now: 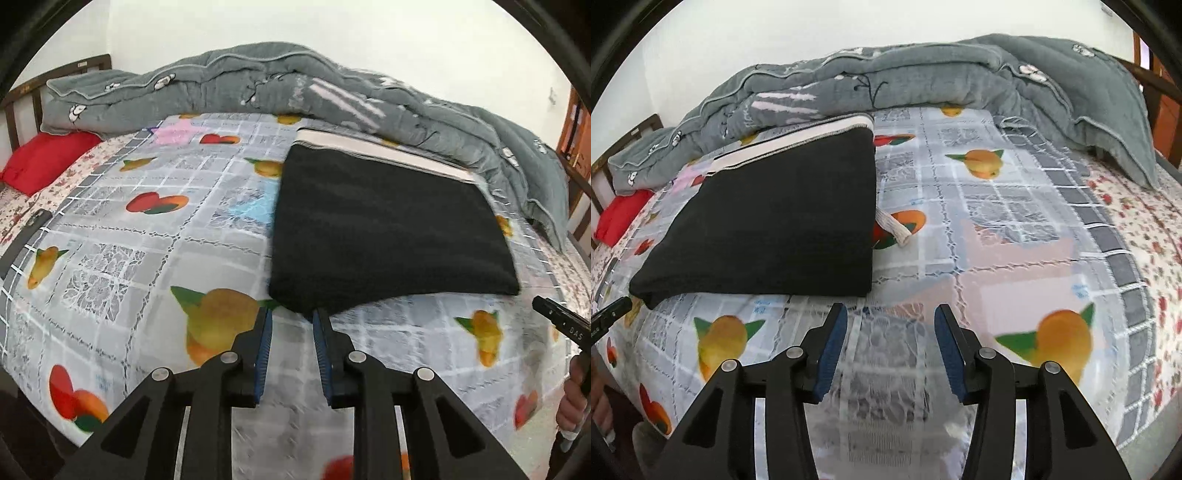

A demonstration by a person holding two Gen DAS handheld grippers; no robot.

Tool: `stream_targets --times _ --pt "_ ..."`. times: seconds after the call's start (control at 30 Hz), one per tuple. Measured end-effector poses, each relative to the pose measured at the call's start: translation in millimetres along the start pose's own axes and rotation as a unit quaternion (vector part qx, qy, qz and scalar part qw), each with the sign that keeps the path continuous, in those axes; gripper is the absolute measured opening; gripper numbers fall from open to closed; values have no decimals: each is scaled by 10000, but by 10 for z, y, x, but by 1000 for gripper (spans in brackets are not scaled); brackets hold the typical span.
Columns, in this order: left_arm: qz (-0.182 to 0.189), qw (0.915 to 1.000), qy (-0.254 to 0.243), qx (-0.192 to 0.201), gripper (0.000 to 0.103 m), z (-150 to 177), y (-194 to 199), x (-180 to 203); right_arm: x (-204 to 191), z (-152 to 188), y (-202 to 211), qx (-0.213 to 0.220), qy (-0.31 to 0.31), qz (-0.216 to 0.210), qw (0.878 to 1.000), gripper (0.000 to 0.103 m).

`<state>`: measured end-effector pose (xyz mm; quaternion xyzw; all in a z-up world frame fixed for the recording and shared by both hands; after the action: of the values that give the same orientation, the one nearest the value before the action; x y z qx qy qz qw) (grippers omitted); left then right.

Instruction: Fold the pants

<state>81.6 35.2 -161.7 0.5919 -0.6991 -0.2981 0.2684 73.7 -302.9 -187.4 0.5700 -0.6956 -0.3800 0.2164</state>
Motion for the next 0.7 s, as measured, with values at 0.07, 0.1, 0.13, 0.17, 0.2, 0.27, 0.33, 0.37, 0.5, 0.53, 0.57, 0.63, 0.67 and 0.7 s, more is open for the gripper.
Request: stream_targets --times 0.07,0.1,0.13,0.17,0.2,0.27,0.33,0.37,0.5,0.53,0.57,0.63,0.67,0.7 --pt "14 10000 -37 76 26 -5 144 86 -12 6 150 107 46 51 9999 48" --pt "10 9999 -39 113 39 -13 212 122 -14 7 241 173 59 75 9998 48" --pt "-7 9998 -24 215 46 -24 323 166 -14 7 331 237 69 99 9996 48" --pt "-23 9995 -14 311 52 -36 397 182 -14 9 463 334 80 115 9993 49" --pt "-60 9992 -20 402 52 -42 484 212 -10 12 548 397 82 125 9991 51" --pt "-137 9986 -69 501 56 -45 672 291 0 26 770 518 72 150 9985 59" --pt "-131 9983 -104 559 61 -33 835 369 17 47 920 544 46 105 9985 64" --pt "-124 9981 -132 588 65 -22 931 417 21 64 1003 544 19 42 9985 65" --pt "-295 9965 -232 748 76 28 1274 569 29 146 1264 482 -65 -121 9987 88" --pt "-352 9960 -247 778 76 37 1340 602 15 170 1333 552 -31 -132 9984 91" --pt "-409 9956 -274 794 78 42 1395 618 -3 192 1416 672 35 -116 9977 95" --pt "-474 9951 -349 798 82 56 1487 669 -29 229 1562 879 149 -47 9960 98" --pt "-464 9950 -374 804 82 57 1519 687 -43 248 1628 924 175 -46 9956 99" --pt "-448 9950 -378 812 82 62 1552 704 -49 258 1663 936 173 -70 9954 99"
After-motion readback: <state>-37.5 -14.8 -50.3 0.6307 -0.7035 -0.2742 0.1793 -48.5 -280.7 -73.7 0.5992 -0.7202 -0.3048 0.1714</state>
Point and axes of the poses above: each gripper's, at about its wrist camera, not at the fingertips, and y roughly against the way its jaws point, x to its right, z to its underside, the point moved 4 cm from there along -y, roughly the way its jaws point, and after that the axes turned 9 degrees about -y, right-handed, at the moved point
